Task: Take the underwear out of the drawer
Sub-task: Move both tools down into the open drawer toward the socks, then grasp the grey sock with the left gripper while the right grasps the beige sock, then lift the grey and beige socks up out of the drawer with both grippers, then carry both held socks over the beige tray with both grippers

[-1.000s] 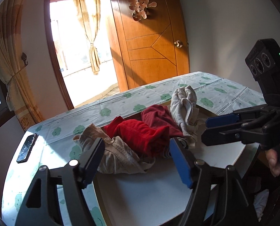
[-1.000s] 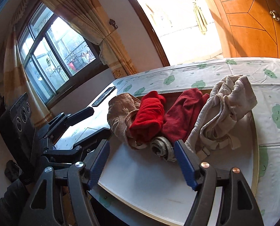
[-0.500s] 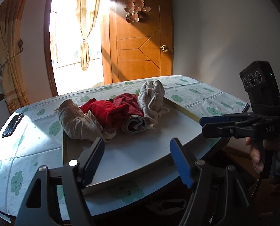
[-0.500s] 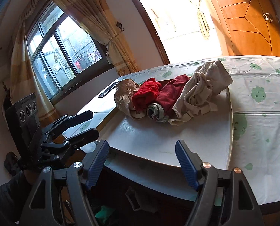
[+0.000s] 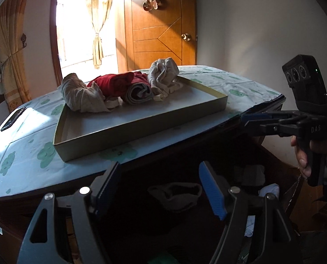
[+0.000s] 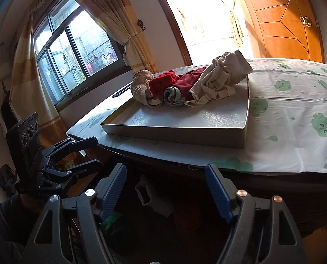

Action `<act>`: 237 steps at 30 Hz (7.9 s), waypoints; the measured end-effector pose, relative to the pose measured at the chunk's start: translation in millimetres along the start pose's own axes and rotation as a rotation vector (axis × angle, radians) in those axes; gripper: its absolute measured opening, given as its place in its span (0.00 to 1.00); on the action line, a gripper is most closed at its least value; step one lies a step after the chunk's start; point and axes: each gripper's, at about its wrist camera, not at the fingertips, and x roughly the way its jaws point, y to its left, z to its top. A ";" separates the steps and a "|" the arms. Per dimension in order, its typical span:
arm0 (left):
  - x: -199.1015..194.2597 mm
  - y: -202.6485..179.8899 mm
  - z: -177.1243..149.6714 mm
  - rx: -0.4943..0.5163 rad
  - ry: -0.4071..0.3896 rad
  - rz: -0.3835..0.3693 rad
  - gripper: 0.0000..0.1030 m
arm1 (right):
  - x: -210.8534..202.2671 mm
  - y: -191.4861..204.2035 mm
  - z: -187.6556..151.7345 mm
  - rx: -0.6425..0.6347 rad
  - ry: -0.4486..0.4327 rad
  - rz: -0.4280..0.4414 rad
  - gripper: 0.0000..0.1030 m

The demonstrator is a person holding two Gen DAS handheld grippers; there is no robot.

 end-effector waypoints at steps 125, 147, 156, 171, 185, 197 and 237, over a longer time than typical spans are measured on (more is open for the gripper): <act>44.2 -2.1 -39.6 0.015 0.332 -0.111 0.07 | 143.5 -10.0 -139.3 -0.471 0.672 -0.350 0.17; 17.3 8.6 -43.0 -0.028 0.213 -0.052 0.07 | 90.1 9.2 -107.1 -0.295 0.294 -0.194 0.17; 12.2 9.3 -41.9 -0.048 0.162 -0.024 0.07 | 61.0 11.7 -87.3 -0.263 0.185 -0.150 0.17; 1.9 12.1 -41.2 -0.059 0.094 0.019 0.07 | 42.1 12.5 -85.7 -0.272 0.081 -0.128 0.17; -5.8 12.8 -41.5 -0.065 0.042 0.043 0.07 | 31.6 14.2 -87.0 -0.281 0.017 -0.116 0.17; -13.4 13.2 -43.3 -0.073 -0.005 0.061 0.07 | 25.8 14.5 -87.5 -0.281 -0.020 -0.112 0.17; -46.4 7.4 -49.7 -0.046 -0.211 0.083 0.07 | -5.5 20.4 -98.2 -0.336 -0.235 -0.051 0.17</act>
